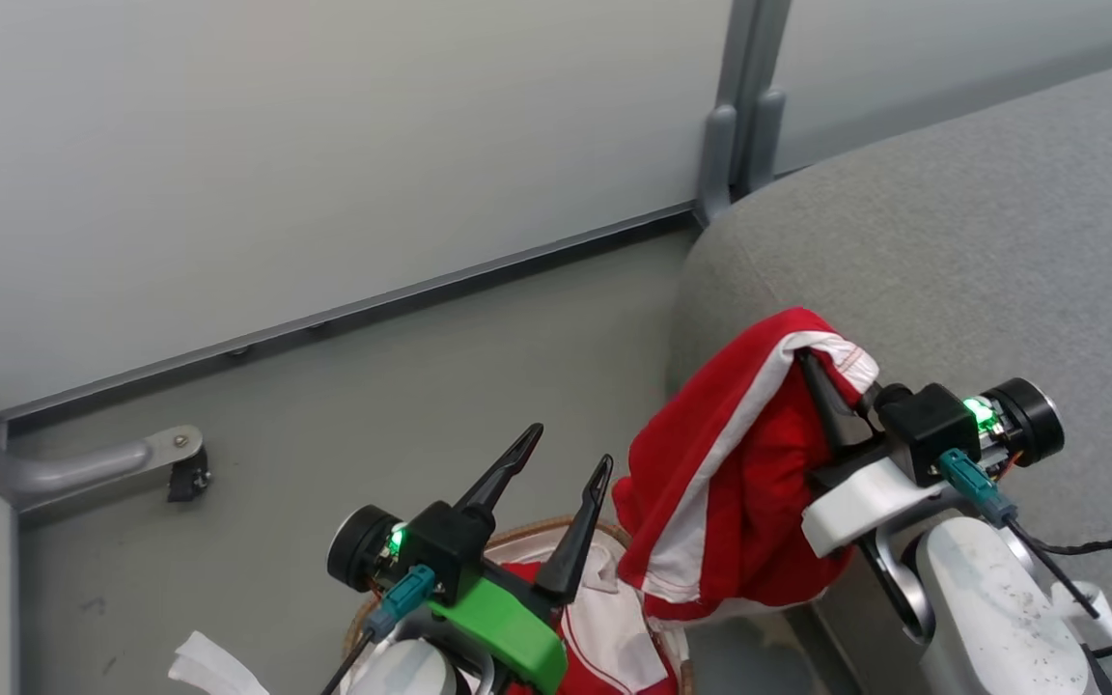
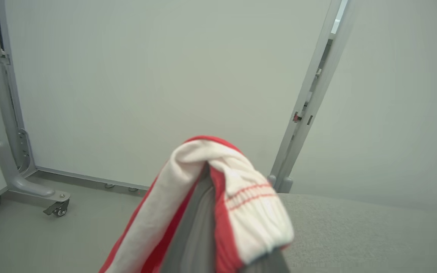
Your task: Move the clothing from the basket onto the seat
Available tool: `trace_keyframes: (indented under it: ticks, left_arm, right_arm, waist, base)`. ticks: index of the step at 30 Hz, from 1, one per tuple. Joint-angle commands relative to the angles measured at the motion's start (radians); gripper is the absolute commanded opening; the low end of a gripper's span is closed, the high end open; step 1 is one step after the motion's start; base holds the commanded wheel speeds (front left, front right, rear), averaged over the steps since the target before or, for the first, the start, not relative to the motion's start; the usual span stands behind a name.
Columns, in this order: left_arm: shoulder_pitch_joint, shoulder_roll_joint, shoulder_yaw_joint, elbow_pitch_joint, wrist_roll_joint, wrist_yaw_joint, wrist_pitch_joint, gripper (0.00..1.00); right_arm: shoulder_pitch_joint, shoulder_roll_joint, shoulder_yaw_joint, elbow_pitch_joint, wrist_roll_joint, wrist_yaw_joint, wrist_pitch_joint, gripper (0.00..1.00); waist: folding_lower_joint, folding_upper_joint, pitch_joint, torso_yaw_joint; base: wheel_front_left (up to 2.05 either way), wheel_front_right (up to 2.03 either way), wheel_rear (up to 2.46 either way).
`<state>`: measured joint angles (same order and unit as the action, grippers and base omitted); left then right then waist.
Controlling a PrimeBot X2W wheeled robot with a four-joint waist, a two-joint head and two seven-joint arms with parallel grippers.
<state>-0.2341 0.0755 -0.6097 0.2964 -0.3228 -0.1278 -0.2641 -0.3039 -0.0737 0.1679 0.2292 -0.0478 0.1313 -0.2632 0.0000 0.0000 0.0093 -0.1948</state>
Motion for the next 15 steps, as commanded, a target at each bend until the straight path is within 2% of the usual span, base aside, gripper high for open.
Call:
trace_keyframes:
  ticks: [1, 8, 15]
  left_arm:
    - [0.011, -0.004, 0.004, -0.004, 0.001, -0.004, 0.000, 1.00]
    - [-0.009, -0.007, -0.004, -0.011, 0.029, -0.004, 0.000, 1.00]
    - [-0.036, 0.002, -0.011, 0.002, 0.037, -0.004, -0.001, 1.00]
  right_arm:
    - [0.016, -0.004, -0.010, -0.005, -0.006, -0.001, -0.002, 0.00]
    - [0.027, -0.011, -0.062, -0.025, -0.007, -0.001, -0.002, 0.00]
    - [0.013, -0.002, -0.131, -0.045, -0.004, -0.001, -0.002, 0.00]
  waist:
    - [0.0000, 0.0000, 0.019, -0.083]
    - [0.0000, 0.0000, 0.060, -0.174]
    - [0.0000, 0.0000, 0.112, -0.206]
  base:
    - [0.00, 0.00, 0.00]
    - [0.00, 0.00, 0.00]
    - [0.00, 0.00, 0.00]
